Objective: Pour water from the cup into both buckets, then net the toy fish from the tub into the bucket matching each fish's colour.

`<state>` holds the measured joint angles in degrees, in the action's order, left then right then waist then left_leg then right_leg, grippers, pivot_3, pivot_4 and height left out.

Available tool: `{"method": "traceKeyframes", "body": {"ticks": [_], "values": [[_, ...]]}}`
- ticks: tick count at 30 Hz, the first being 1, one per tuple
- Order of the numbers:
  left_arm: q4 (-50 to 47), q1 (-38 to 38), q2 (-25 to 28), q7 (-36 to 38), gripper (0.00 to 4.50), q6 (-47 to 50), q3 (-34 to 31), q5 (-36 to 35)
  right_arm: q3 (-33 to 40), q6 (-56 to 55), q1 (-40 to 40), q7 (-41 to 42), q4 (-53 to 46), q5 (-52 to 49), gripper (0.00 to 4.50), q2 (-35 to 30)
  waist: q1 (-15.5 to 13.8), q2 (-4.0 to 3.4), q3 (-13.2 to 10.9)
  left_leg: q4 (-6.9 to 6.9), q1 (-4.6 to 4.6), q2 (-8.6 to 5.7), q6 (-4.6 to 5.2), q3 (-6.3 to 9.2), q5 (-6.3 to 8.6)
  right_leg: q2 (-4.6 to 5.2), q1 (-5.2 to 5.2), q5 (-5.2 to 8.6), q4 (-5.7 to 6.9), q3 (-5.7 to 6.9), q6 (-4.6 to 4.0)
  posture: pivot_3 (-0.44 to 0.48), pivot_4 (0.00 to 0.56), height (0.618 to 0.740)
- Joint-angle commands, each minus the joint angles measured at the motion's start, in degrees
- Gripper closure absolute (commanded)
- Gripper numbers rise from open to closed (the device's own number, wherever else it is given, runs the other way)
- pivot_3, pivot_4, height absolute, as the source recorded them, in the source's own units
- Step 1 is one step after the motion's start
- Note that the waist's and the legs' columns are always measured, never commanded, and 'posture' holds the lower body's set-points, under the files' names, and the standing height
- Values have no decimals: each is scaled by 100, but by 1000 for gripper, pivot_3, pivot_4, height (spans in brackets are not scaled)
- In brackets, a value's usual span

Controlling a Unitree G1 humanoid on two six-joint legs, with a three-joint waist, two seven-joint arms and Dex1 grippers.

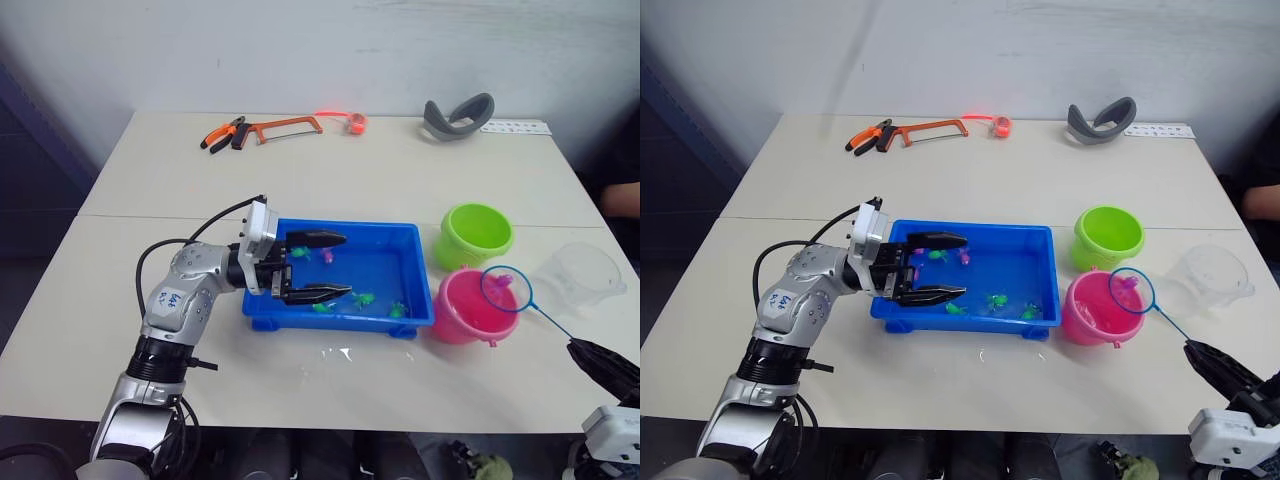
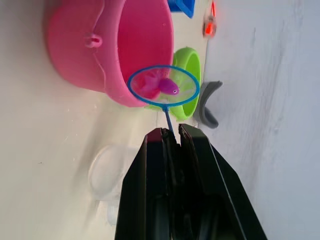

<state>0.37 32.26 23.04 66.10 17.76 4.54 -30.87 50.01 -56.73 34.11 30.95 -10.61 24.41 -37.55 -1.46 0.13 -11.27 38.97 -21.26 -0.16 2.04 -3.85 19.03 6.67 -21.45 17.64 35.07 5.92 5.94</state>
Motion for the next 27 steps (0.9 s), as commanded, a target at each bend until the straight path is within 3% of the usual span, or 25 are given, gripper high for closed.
{"method": "traceKeyframes", "body": {"ticks": [1,8,16,27], "values": [[-230,-17,-47,-89,52,-37,-104,-74,153,-366,-43,-593,311,405,4500,-62,4,0,0,0,0,0,0,0,0,0,0,0,0,0,0,0,150,740],[-266,-90,-127,-204,52,-70,-95,-82,113,-619,23,-1176,280,775,4500,-146,11,-1,1,0,1,3,-1,0,-1,0,0,1,0,-2,-2,0,150,740],[-265,-138,-245,-300,52,-98,-110,-90,44,-519,129,-1244,-204,814,4500,-231,11,-2,1,2,1,3,-1,0,-1,0,2,1,1,-2,-3,0,150,740],[-169,-136,-390,-374,52,-213,-103,-41,149,-369,72,-1377,-127,945,4500,-645,6,-2,1,2,1,3,-1,0,-1,0,2,1,1,-1,-3,0,150,740]]}}
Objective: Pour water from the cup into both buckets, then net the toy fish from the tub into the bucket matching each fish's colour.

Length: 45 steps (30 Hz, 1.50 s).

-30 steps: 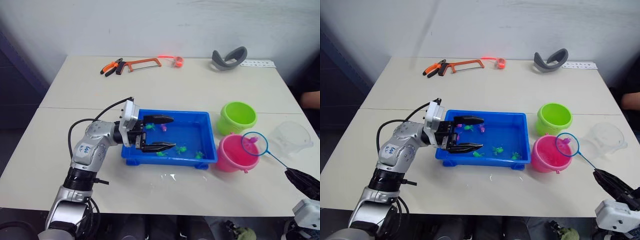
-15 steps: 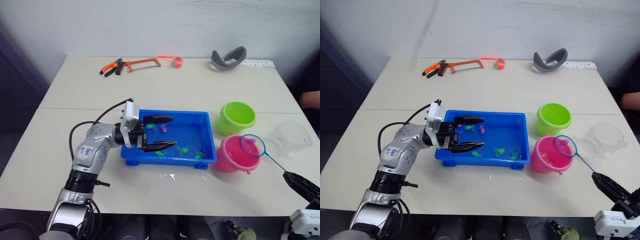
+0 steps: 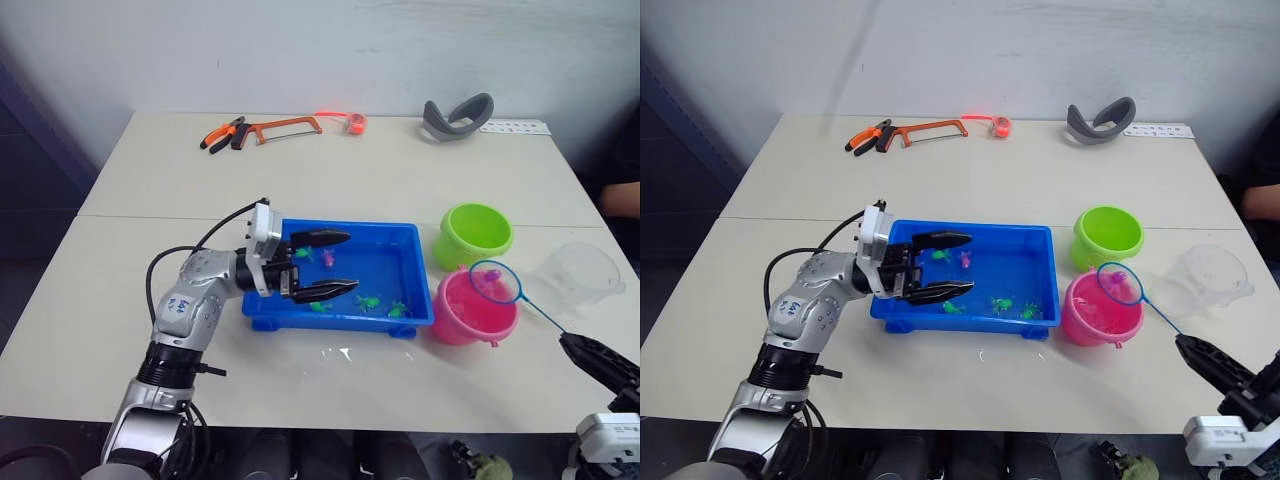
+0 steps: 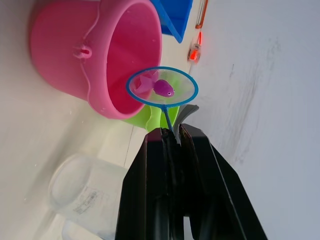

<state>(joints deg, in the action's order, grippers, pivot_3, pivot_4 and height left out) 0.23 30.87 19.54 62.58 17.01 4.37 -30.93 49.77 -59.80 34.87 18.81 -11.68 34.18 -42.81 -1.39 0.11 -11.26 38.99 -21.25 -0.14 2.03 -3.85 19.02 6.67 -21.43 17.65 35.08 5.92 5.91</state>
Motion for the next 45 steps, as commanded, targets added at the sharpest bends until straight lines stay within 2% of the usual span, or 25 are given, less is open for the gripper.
{"method": "traceKeyframes", "body": {"ticks": [1,7,9,11,24,27,33,36,40,43,45], "values": [[-150,-3,-47,-25,52,-152,-88,-30,195,-67,-18,-200,-11,-65,4500,-138,2,0,0,0,0,0,0,0,0,0,0,0,0,0,0,0,150,740],[-110,-16,-134,-84,52,-242,-75,-14,187,-60,426,-92,60,-410,4500,-152,-11,0,0,0,0,0,0,0,0,0,0,0,-1,0,0,0,150,740],[-65,-13,-168,-94,52,-291,-68,7,279,342,299,-186,-20,-195,4500,72,-14,0,0,0,-1,0,0,3,0,0,1,0,-2,2,0,0,150,740],[-29,-8,-199,-112,52,-343,-72,17,273,414,322,-136,-114,-314,4500,23,-7,0,0,0,-1,0,0,2,0,0,1,0,-3,2,0,0,150,740],[45,-121,-454,-334,52,-614,-77,88,295,152,443,-12,-284,-364,4500,-335,4,-10,3,3,4,3,-1,-1,-1,0,3,1,2,-1,-2,0,150,740],[86,-151,-506,-346,52,-674,-58,111,174,64,519,-12,-210,-311,4500,-325,-8,-10,3,2,4,4,-1,0,0,0,2,1,2,-1,-2,0,150,740],[174,-104,-598,-387,52,-767,-93,106,393,57,445,-146,-336,-449,4500,-160,-6,-10,3,4,2,2,-1,1,-1,0,3,1,1,1,-2,0,150,740],[263,-91,-629,-342,52,-852,-38,159,285,8,492,-220,-205,-287,4500,-50,-8,-10,3,3,3,3,-1,2,0,0,3,1,1,1,-2,0,150,740],[295,-58,-633,-378,52,-876,-110,138,248,176,580,-94,-514,-731,4500,26,-4,-10,4,3,2,2,-1,1,0,0,3,1,1,1,-2,0,150,740],[278,-76,-605,-365,52,-857,-89,156,271,346,630,-68,-294,-517,4500,135,-2,-10,4,3,3,3,-1,1,-1,0,3,1,1,1,-2,0,150,740],[277,-86,-573,-334,52,-855,-77,169,-75,371,809,156,-309,-928,4500,8,-9,-10,4,3,3,3,-1,1,-1,0,4,1,1,1,-2,0,150,740]]}}
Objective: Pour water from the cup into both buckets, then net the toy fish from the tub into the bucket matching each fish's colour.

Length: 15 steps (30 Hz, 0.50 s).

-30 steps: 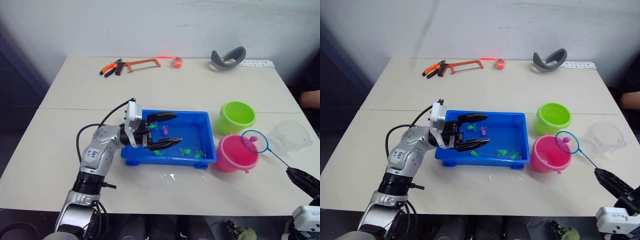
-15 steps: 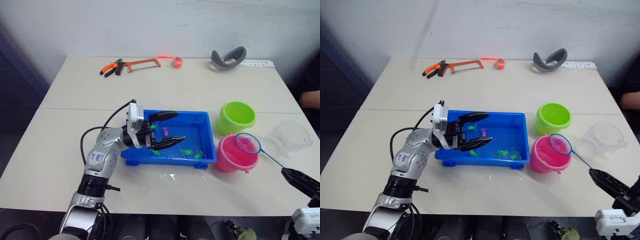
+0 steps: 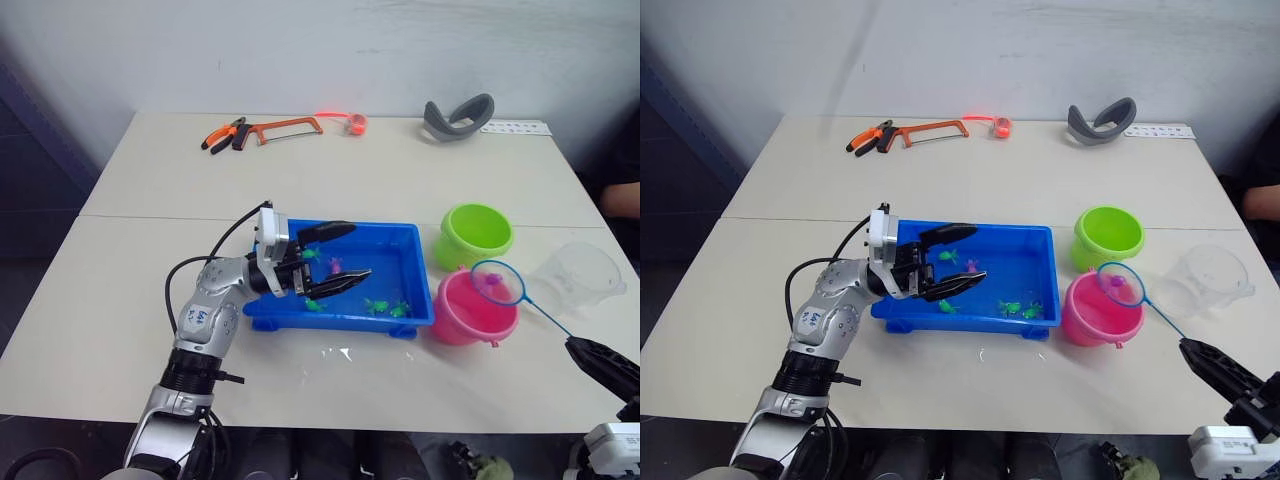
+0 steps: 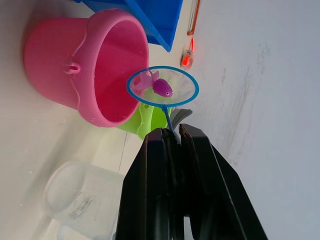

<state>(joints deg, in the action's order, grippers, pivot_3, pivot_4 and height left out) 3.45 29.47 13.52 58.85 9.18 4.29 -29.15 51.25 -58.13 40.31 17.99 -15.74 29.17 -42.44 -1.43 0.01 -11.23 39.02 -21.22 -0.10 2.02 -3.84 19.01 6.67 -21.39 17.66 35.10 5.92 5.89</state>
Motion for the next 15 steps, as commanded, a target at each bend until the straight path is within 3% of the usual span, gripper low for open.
{"method": "traceKeyframes", "body": {"ticks": [1,15], "values": [[-51,55,40,32,52,-64,-83,-15,-257,127,281,230,-4,-456,4500,-23,-7,0,0,0,0,0,0,0,0,0,0,0,-1,1,0,0,150,740],[-91,37,55,-24,52,-28,-117,2,-81,377,139,220,-137,-485,4500,44,4,-1,1,0,0,1,0,1,0,1,0,0,0,1,-1,0,150,740]]}}
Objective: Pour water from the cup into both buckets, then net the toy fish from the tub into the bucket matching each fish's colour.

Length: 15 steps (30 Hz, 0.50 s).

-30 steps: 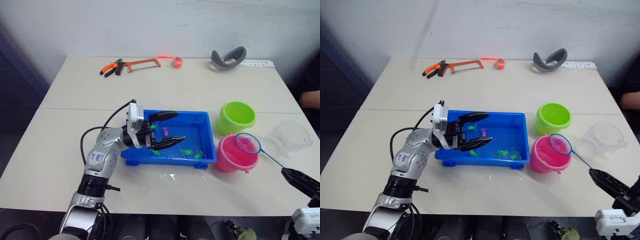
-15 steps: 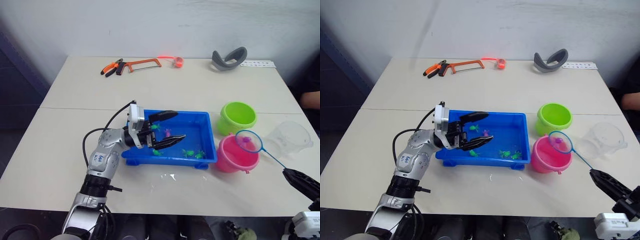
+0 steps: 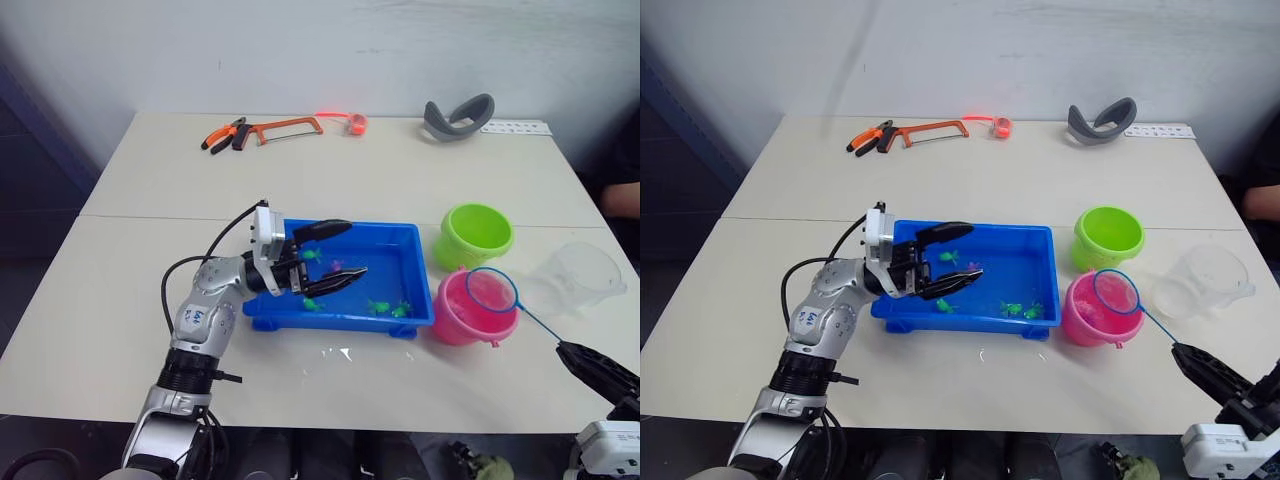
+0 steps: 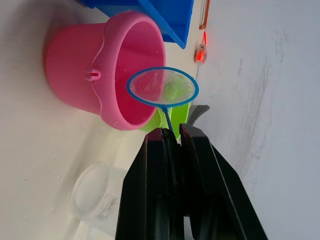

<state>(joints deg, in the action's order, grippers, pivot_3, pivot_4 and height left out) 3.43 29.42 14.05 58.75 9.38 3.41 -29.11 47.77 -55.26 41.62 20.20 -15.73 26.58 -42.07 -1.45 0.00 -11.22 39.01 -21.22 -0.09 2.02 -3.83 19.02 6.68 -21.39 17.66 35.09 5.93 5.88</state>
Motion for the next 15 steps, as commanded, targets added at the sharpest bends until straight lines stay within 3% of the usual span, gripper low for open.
{"method": "traceKeyframes", "body": {"ticks": [1,5,7,10,13,15], "values": [[-93,36,3,-18,52,-51,-37,-3,313,151,-14,-1,-124,-253,4500,-5,7,0,0,0,0,0,0,0,0,0,0,0,0,0,0,0,150,740],[-235,-96,91,45,52,-38,-90,-58,456,549,54,186,-267,-897,4500,-63,4,0,0,0,0,0,0,-1,0,0,0,0,0,0,0,0,150,740],[-313,-158,182,69,52,4,-174,-128,332,807,276,499,-598,-1748,4500,-201,4,0,0,-1,0,2,0,0,0,2,0,0,-1,-1,0,0,150,740],[-406,-242,315,-47,52,152,-405,-281,48,1803,637,1067,-1318,-3408,4500,-408,9,-4,0,-2,2,9,0,1,0,14,0,0,0,-2,0,0,150,740],[-478,-372,487,-180,52,288,-681,-373,-23,3007,223,1103,-1973,-4339,4500,-728,37,0,0,3,3,18,0,0,3,16,3,-2,-1,-3,-3,0,150,740],[-545,-487,643,-263,52,342,-846,-381,-668,4113,-94,1134,-2339,-5444,4500,-1046,34,3,2,5,5,17,2,2,4,21,3,-2,1,0,-3,0,150,740]]}}
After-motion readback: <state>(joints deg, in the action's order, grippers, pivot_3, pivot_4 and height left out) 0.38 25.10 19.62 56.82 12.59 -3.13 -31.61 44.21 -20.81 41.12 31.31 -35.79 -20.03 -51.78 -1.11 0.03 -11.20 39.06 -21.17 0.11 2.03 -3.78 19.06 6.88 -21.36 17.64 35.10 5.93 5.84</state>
